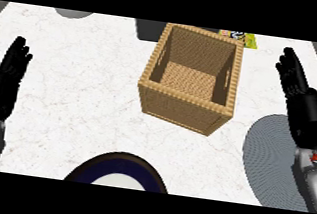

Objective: Pick the tomato from the placemat and place it in the basket

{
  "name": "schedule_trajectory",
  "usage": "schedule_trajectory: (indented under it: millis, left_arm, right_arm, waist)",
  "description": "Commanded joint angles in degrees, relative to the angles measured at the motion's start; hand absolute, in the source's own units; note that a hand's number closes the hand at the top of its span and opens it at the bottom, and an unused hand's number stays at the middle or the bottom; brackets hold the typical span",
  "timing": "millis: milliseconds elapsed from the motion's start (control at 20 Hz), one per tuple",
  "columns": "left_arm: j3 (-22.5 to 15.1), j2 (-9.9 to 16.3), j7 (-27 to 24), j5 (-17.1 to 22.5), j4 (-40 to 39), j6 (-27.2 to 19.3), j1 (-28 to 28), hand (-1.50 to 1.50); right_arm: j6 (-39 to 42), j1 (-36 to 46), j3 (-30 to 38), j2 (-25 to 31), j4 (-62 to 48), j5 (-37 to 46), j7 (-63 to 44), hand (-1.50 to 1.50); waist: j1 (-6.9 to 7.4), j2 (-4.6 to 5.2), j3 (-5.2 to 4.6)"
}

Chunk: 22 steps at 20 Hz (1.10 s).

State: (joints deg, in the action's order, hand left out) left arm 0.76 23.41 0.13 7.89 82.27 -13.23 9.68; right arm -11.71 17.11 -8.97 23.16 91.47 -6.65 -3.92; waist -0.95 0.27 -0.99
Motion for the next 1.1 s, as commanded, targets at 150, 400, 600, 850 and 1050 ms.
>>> schedule_trajectory:
  millis: [150, 400, 600, 850, 1050]
  left_arm:
    - [-3.77, 2.09, -2.90, -3.89, 1.75, 3.50, 1.78, 0.00]
    - [-5.21, 3.83, -2.92, -3.73, 3.71, 6.80, 1.77, 0.00]
    - [-5.48, 4.39, -1.49, -4.22, 8.22, 8.85, -1.87, 0.00]
    - [-5.63, 2.27, -1.86, -5.30, 4.45, 6.64, 0.98, 0.00]
    - [-5.22, 3.52, -1.75, -5.03, 5.09, 7.98, 1.80, 0.00]
  right_arm:
    - [23.51, -3.29, -0.55, 3.38, 0.66, -15.64, 6.89, 1.50]
    - [30.74, -12.15, -4.77, -7.81, 1.52, -31.80, 5.90, 1.50]
    - [26.62, -24.50, -4.57, -0.23, 17.85, -18.63, 9.62, -1.50]
    - [22.86, -15.32, 7.55, 12.73, 17.32, -8.27, 5.96, -1.50]
    - [24.10, -11.39, 10.93, 24.72, 17.09, -0.33, -2.83, -1.50]
  waist:
    - [0.11, 0.04, 1.22]
    - [-0.65, -0.22, 1.40]
    - [0.10, -0.64, 0.98]
    - [-0.94, -0.49, 0.82]
    - [0.18, -0.44, 0.70]
